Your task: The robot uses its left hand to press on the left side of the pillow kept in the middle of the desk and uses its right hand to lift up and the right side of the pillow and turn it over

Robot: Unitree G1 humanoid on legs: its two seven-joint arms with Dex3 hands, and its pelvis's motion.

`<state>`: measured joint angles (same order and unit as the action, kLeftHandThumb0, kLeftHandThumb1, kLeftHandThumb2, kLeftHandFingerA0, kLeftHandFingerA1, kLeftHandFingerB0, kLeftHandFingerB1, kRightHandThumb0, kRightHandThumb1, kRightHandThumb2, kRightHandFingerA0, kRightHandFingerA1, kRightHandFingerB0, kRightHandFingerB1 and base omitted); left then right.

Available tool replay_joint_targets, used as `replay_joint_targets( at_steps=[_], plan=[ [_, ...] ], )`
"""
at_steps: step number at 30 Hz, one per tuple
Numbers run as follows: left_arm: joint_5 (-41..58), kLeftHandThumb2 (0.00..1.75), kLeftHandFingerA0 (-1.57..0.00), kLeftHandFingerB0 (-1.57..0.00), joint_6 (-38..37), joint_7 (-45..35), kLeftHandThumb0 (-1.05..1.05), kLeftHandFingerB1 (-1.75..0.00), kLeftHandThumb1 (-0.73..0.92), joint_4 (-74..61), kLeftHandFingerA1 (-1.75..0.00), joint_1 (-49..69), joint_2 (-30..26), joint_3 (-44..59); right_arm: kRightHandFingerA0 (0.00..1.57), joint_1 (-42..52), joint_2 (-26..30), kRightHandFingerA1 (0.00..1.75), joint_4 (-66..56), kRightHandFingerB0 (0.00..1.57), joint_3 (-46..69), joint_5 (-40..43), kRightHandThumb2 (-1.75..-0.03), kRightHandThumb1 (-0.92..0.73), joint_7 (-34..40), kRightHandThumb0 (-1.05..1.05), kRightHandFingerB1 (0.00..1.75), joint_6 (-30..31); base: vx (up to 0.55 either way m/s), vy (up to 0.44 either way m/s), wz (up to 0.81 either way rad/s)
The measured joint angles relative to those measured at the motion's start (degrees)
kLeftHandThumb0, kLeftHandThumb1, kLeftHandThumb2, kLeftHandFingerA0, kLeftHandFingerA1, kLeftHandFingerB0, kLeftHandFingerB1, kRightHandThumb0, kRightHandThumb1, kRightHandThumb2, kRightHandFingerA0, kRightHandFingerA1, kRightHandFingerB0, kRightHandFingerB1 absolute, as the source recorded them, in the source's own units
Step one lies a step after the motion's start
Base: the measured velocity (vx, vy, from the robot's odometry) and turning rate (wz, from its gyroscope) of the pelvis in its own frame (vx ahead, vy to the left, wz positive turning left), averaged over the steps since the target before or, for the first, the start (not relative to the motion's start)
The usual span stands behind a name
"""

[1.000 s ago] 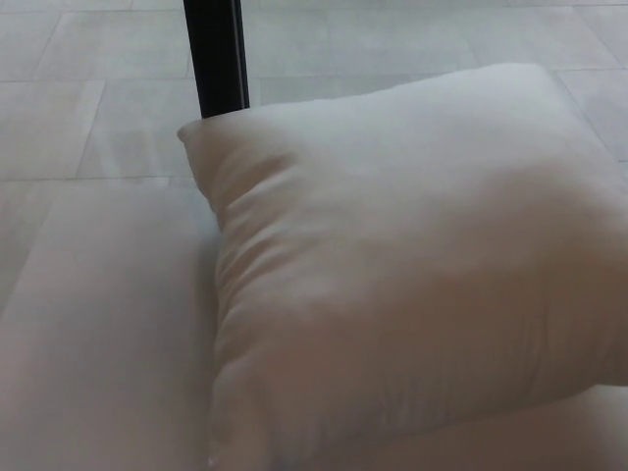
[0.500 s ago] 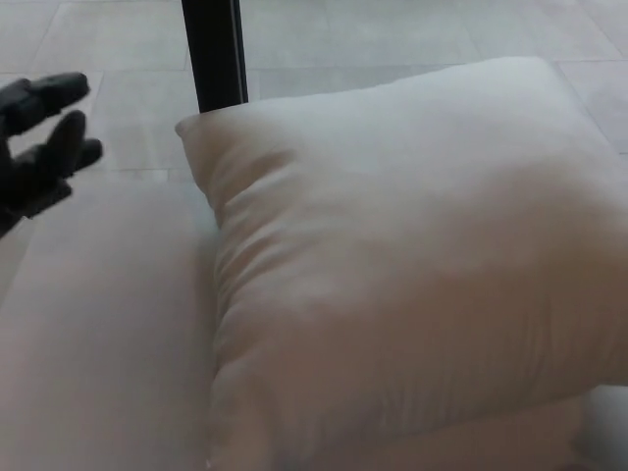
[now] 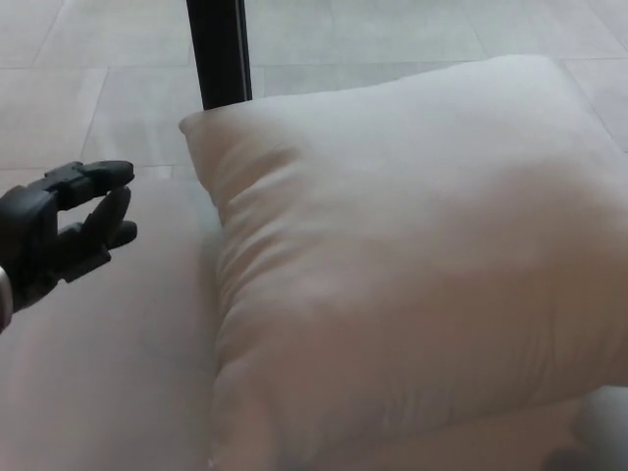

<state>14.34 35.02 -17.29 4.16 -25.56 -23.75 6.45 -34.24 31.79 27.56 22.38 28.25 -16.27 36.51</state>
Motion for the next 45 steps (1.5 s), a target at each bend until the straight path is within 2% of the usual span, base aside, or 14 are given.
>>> replay_joint_targets(
  at_steps=[2, 6, 7, 20, 21, 24, 25, 27, 29, 30, 33, 40, 41, 45],
  plan=[
    [-0.3, 0.67, -0.22, -0.17, 0.0, 0.2, -0.79, -0.33, 0.88, 0.8, -0.48, 0.0, 0.5, -0.8, 0.03, 0.0, -0.4, 0.53, 0.9, 0.00, -1.0, -0.9, -1.05, -0.39, 0.2, -0.39, 0.49, -0.1, 0.00, 0.000, 0.00],
    [-0.8, 0.67, -0.18, -0.15, 0.1, 0.3, -0.78, -0.33, 0.89, 1.2, -0.48, 0.1, 1.2, -3.4, 0.14, 0.0, -2.6, 0.55, 1.0, 0.02, -3.8, -2.3, -1.12, -0.70, 0.5, -0.86, 0.38, -0.1, 0.00, 0.000, 0.00],
    [-0.9, 0.67, -0.19, -0.14, 0.3, 0.3, -0.80, -0.32, 0.90, 1.3, -0.44, 0.1, 1.5, -3.9, 0.19, 0.0, -3.1, 0.51, 0.5, 0.17, -5.0, -2.8, -0.68, -0.91, 0.5, -0.88, 0.28, -0.1, 0.00, 0.000, 0.00],
    [-3.5, 0.69, -0.21, -0.11, 2.0, 2.4, -0.81, -0.30, 0.92, 4.9, -0.45, -1.9, 8.5, -10.3, 0.22, -3.8, -8.6, 0.53, -1.3, 0.23, -10.4, -6.8, -0.68, -0.90, 3.4, -0.90, 0.29, -0.1, 0.00, 0.000, 0.00],
    [-3.7, 1.14, -0.17, 0.00, 2.2, 2.6, -0.88, -0.28, 0.75, 5.1, -0.57, -1.9, 9.0, -10.5, 0.18, -3.9, -9.0, 0.57, -1.3, 0.18, -10.5, -7.2, -0.69, -0.91, 3.7, -0.94, 0.29, -0.1, 0.00, 0.000, 0.00],
    [-4.0, 1.22, -0.02, 0.00, 3.4, 2.9, -1.05, 0.00, 0.79, 6.1, -0.31, -2.4, 11.0, -10.8, 0.18, -3.8, -9.7, 0.58, -1.3, 0.18, -10.8, -8.0, -0.70, -0.92, 4.2, -0.93, 0.29, -0.1, 0.00, 0.000, 0.00],
    [-3.8, 1.22, 0.00, 0.00, 4.2, 2.5, -1.04, 0.00, 0.78, 6.6, -0.20, -2.7, 11.6, -10.8, 0.03, -3.8, -10.1, 0.55, -1.2, 0.01, -10.9, -8.3, -1.19, -0.72, 4.4, -0.93, 0.31, -0.1, 0.00, 0.000, 0.00],
    [-3.4, 1.25, 0.00, 0.00, 5.0, 1.5, -1.05, 0.00, 0.78, 7.4, -0.23, -3.2, 12.0, -11.0, 0.02, -3.8, -10.5, 0.19, -1.2, 0.03, -11.3, -8.7, -1.26, -0.79, 4.5, -1.05, 0.02, -0.2, 0.00, 0.000, 0.00],
    [-2.8, 1.23, 0.00, 0.00, 5.6, 0.1, -1.05, 0.00, 0.76, 8.2, -0.24, -3.6, 12.3, -11.6, 0.00, -3.7, -10.4, 0.14, -1.0, 0.00, -12.5, -9.1, -1.26, -0.77, 3.6, -1.05, 0.01, -0.2, 0.00, 0.000, 0.00],
    [-2.4, 0.82, 0.00, 0.00, 5.9, -0.5, -1.05, 0.00, 0.92, 8.4, -0.18, -3.6, 12.6, -11.5, 0.00, -3.7, -10.3, 0.13, -0.9, 0.00, -13.2, -9.2, -1.27, -0.77, 3.0, -1.05, 0.02, -0.2, 0.00, 0.000, 0.00],
    [-1.7, 1.27, -0.04, 0.00, 6.3, -0.7, -1.05, -0.09, 0.80, 8.9, -0.24, -3.9, 14.2, -10.4, 0.00, -3.9, -9.7, 0.13, -0.6, 0.00, -14.8, -9.6, -1.19, -0.70, 1.1, -1.05, 0.03, -0.2, 0.00, 0.000, 0.00],
    [-1.0, 1.24, 0.00, 0.00, 7.1, 2.6, -1.05, -0.10, 0.80, 10.4, -0.20, -4.7, 22.0, -3.2, 0.00, -6.4, -8.9, 0.11, 0.0, 0.00, -18.7, -10.2, -1.08, -0.59, -2.2, -1.03, 0.00, 0.1, 0.00, 0.000, 0.00],
    [-0.9, 1.21, 0.00, 0.00, 7.2, 3.3, -1.05, -0.08, 0.82, 10.7, -0.22, -5.1, 23.0, -2.0, 0.00, -7.0, -9.0, 0.00, 0.2, 0.00, -19.5, -10.3, -0.73, -0.68, -2.7, -0.99, 0.24, 0.2, 0.00, 0.000, 0.00],
    [-0.4, 1.17, 0.00, 0.00, 8.1, 6.0, -1.05, -0.03, 0.79, 13.1, -0.27, -6.8, 26.8, 2.7, 0.00, -9.2, -9.8, 0.09, 0.3, 0.06, -21.4, -10.4, -1.04, -0.59, -4.1, -1.05, 0.15, 0.7, 0.00, 0.000, 0.00]
  ],
)
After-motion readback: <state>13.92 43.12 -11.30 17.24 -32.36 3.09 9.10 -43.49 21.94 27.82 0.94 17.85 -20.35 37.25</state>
